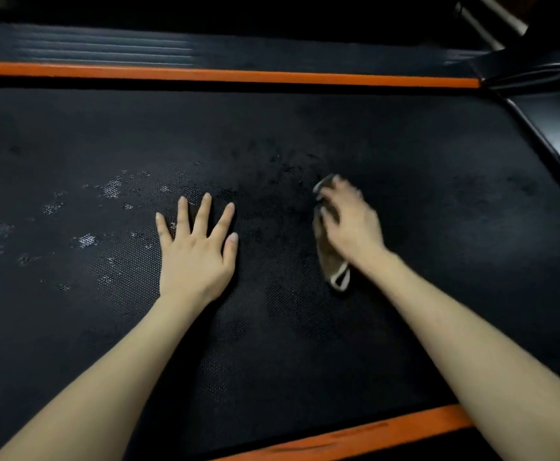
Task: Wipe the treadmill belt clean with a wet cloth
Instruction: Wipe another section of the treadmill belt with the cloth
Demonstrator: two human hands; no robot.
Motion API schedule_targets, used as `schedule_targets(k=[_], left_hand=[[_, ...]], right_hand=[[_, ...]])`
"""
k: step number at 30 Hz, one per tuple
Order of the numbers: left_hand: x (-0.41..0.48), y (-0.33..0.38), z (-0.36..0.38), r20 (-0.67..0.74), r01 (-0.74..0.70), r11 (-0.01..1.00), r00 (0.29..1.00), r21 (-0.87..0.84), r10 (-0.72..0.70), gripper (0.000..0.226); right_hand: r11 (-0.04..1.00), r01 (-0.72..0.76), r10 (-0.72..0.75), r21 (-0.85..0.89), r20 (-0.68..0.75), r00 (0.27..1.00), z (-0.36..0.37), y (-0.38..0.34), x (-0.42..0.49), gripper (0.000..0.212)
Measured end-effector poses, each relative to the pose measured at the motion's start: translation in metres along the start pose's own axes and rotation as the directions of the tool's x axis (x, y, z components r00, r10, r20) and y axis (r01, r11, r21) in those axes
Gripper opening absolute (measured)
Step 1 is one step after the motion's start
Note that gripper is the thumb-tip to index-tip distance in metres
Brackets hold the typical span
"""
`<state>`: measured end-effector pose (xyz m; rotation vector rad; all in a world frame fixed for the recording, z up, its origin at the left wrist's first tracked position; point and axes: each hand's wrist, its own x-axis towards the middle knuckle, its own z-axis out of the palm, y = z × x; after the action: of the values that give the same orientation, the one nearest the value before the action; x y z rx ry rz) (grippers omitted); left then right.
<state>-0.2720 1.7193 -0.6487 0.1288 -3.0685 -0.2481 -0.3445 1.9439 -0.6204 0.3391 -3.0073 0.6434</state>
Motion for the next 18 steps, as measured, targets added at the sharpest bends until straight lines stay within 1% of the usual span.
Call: schedule_targets(k=[1,2,5,6,7,8,10,13,14,15,17,18], left_hand=[[0.000,0.000,0.000,0.000,0.002,1.000,1.000,-0.002,-0.002,0.061],[0.000,0.000,0.001,-0.004,0.001,1.000,1.000,-0.001,-0.001,0.061],[0.000,0.000,0.001,-0.015,-0.004,1.000,1.000,0.011,0.005,0.060],[0.000,0.000,0.001,-0.019,-0.006,1.000,1.000,0.018,0.006,0.060],[0.000,0.000,0.001,-0.020,-0.008,1.000,1.000,0.022,0.008,0.060],[0.000,0.001,0.001,-0.019,-0.011,1.000,1.000,0.023,0.011,0.059],[0.000,0.002,0.001,-0.019,-0.015,1.000,1.000,0.025,0.015,0.059],[0.000,0.000,0.001,-0.012,-0.016,0.999,1.000,0.033,0.017,0.059],[0.000,0.000,0.001,-0.006,-0.014,0.999,1.000,0.033,0.014,0.059],[0.000,0.001,0.001,-0.002,-0.011,0.999,1.000,0.033,0.011,0.060],[0.000,0.001,0.001,0.001,-0.002,0.999,1.000,0.032,0.002,0.060],[0.000,0.001,0.001,0.004,-0.001,1.000,1.000,0.031,0.001,0.060]], right_hand=[[0.996,-0.088,0.088,-0.014,-0.004,0.996,-0.001,0.003,0.013,0.041],[0.992,-0.122,0.122,-0.024,-0.012,0.992,0.000,0.004,0.020,0.046],[0.991,-0.127,0.128,-0.050,0.015,0.992,0.001,-0.007,0.010,0.076],[0.990,-0.121,0.122,-0.066,0.008,0.992,0.003,-0.009,0.005,0.084],[0.989,-0.120,0.121,-0.088,0.000,0.993,0.007,-0.010,0.001,0.088],[0.986,-0.123,0.121,-0.109,-0.020,0.992,0.011,-0.011,-0.001,0.085],[0.988,-0.112,0.107,-0.109,-0.051,0.993,0.012,-0.013,0.003,0.072],[0.998,-0.034,0.033,-0.052,-0.023,0.999,0.009,-0.005,0.023,0.055],[0.998,-0.053,0.052,-0.035,-0.026,0.998,0.005,0.000,0.034,0.052],[0.994,-0.102,0.101,-0.026,-0.048,0.994,0.003,0.003,0.047,0.050],[0.983,-0.184,0.182,-0.008,-0.113,0.977,0.004,-0.005,0.060,0.045],[0.985,-0.171,0.171,0.009,-0.129,0.977,0.008,-0.014,0.057,0.043]])
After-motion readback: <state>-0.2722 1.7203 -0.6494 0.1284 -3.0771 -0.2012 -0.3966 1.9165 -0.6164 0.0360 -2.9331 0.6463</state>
